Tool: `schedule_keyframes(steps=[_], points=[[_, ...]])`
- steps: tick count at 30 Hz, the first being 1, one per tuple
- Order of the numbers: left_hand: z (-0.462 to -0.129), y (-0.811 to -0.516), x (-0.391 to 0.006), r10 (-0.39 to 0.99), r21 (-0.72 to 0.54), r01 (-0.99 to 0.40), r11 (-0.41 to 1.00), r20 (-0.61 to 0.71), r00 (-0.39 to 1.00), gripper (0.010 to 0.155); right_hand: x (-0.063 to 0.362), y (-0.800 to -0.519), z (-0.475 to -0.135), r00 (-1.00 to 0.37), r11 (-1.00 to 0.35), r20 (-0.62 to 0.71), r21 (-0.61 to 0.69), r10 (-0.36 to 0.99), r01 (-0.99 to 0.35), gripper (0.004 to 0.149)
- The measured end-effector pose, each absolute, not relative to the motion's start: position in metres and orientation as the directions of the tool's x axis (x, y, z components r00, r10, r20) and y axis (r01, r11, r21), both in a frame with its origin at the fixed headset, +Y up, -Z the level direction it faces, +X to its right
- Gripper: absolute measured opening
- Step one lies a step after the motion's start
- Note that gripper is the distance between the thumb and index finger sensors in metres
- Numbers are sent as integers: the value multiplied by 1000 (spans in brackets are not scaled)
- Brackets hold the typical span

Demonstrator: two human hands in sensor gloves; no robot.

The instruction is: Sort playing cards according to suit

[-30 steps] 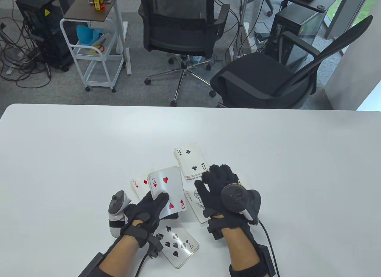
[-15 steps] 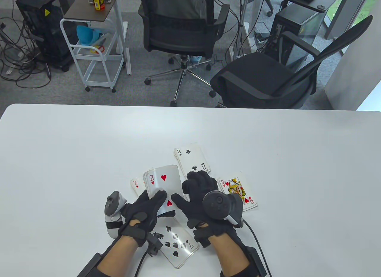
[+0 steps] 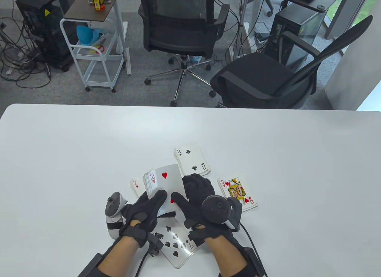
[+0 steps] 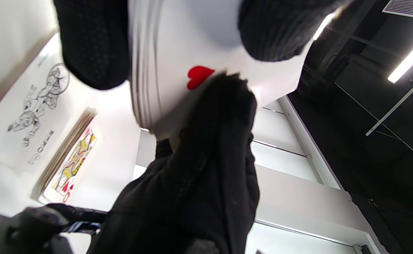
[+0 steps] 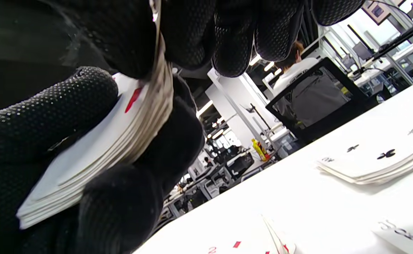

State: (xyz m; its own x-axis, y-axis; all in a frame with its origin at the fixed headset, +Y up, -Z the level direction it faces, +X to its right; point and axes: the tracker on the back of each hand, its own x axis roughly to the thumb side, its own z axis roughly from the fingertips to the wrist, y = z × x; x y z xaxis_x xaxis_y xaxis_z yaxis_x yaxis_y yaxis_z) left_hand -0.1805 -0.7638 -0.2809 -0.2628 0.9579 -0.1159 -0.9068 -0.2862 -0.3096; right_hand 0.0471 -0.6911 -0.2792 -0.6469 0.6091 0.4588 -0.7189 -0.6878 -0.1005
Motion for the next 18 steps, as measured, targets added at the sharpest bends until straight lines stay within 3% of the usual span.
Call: schedule_keyframes(steps=[9,18], points=[[-281,-764,-179,951,-331,-892,-307,-127,-280,55,55,-692,-281,-644,-655,438,-151,627,-740,39],[-282,-763,-180,944,-326,-886,-329,-126,-304,54,67,-689,-282,-644,-611,413,-230,643,-757,45]])
